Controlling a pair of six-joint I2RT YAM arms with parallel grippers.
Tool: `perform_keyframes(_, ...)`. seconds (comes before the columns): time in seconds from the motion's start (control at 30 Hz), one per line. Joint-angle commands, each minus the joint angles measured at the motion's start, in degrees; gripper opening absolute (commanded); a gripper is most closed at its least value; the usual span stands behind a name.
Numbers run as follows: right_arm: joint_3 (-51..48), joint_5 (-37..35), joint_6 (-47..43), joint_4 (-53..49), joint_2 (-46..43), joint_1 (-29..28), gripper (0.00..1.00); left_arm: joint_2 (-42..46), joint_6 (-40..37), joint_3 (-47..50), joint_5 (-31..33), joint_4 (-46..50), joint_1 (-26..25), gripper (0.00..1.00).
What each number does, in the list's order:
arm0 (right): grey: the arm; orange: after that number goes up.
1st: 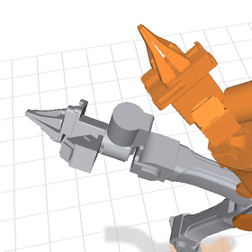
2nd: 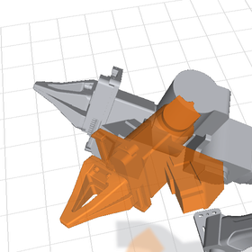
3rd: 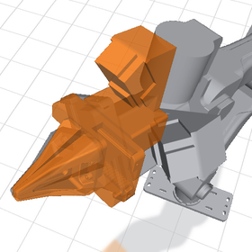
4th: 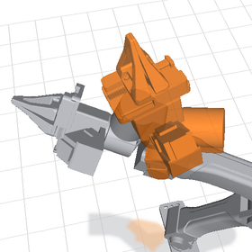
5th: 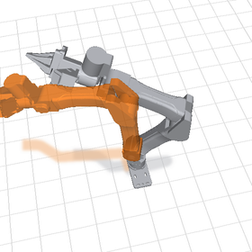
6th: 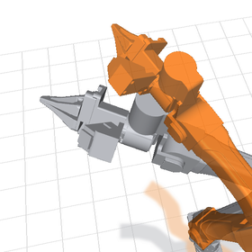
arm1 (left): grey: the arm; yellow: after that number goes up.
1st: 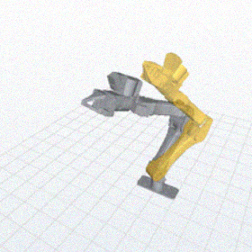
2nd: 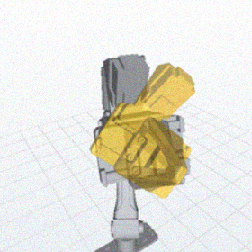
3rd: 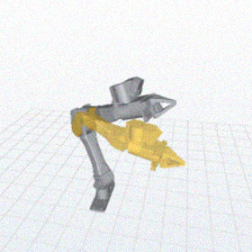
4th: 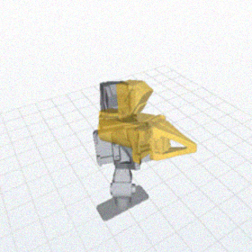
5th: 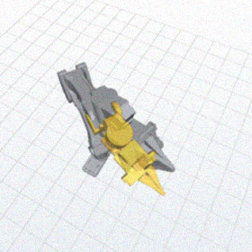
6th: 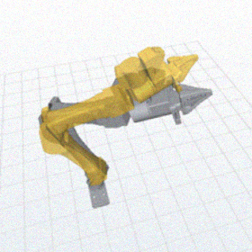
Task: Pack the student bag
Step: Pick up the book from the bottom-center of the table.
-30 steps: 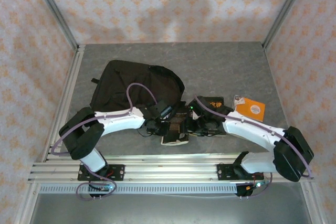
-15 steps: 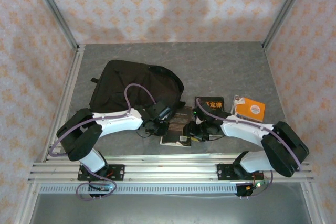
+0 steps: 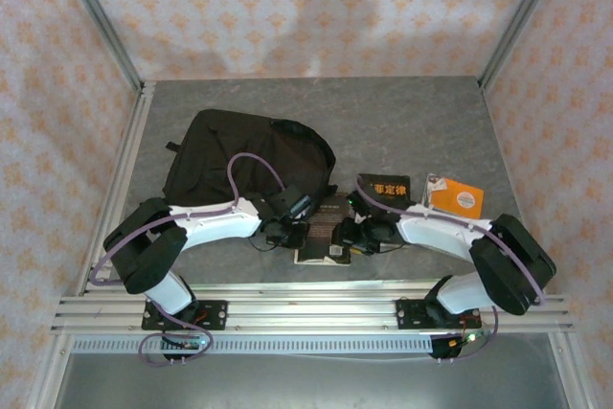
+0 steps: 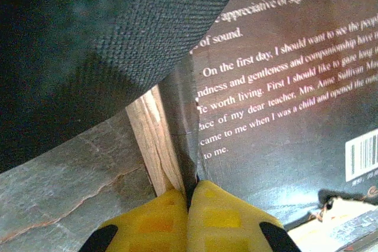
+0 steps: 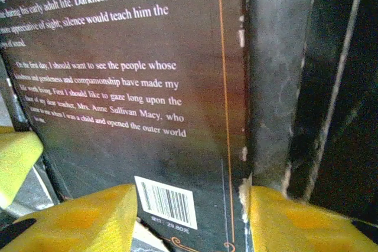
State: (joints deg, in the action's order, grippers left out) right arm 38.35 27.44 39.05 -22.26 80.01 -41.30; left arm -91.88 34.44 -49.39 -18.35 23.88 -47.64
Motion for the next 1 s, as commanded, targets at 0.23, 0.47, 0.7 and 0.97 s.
perform_keyframes(0.23,12.94,-13.79,-6.99,-7.1,12.26,-0.1,0.65,-2.89,-1.55,2.91,-2.71,-0.26,-1.85,0.04)
perform_keyframes(0.47,19.61,-21.27,-8.25,-14.05,18.89,-0.62,0.71,-3.37,-2.16,2.11,-1.48,0.69,-1.88,0.03)
perform_keyframes(0.7,19.37,-24.79,-9.65,-17.02,19.66,-0.63,0.75,-2.37,-2.61,3.37,0.59,1.61,-1.73,0.02)
perform_keyframes(0.97,17.11,-18.62,-11.81,-13.51,19.35,-0.62,0.75,-2.38,-2.77,3.19,1.05,1.72,-1.1,0.02)
